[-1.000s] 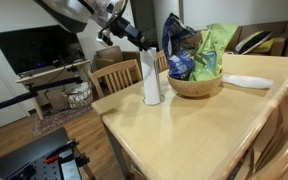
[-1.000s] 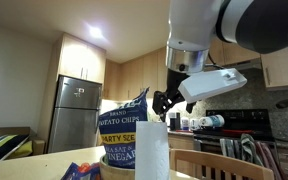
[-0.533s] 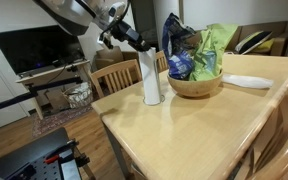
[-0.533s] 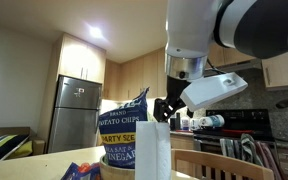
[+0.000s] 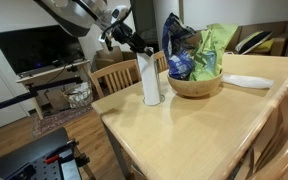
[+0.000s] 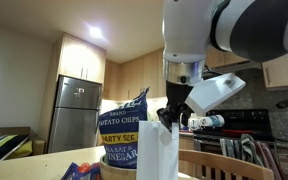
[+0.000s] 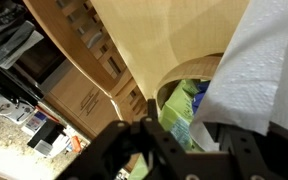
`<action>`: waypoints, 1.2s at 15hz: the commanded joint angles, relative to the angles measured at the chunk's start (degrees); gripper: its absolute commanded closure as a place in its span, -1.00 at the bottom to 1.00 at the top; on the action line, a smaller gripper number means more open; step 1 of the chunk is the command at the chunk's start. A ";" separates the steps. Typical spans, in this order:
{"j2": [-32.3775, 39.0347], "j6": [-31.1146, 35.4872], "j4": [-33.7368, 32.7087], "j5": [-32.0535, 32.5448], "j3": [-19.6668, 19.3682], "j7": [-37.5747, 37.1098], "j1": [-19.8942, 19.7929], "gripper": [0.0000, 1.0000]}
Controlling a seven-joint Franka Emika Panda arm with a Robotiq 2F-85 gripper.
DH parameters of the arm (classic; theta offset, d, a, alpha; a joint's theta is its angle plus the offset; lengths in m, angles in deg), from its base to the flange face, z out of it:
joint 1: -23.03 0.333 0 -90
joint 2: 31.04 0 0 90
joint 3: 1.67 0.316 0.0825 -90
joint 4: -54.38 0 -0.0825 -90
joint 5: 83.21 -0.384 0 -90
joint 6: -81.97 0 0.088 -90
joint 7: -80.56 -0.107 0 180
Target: Pull on the paper towel
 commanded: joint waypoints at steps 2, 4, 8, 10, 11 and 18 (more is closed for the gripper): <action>0.71 -2.07 -1.85 -1.53 -0.58 4.41 1.04 0.73; 0.64 -2.07 -1.91 -2.15 -0.60 5.79 1.00 0.99; -0.79 -1.39 -1.06 -6.03 -0.36 12.64 0.77 1.00; -2.10 -0.82 -0.12 -9.21 -0.29 18.21 0.56 1.00; -3.00 -0.69 0.57 -10.89 -0.35 21.43 0.40 1.00; -9.15 -2.01 4.18 -16.88 -2.22 38.03 -0.60 1.00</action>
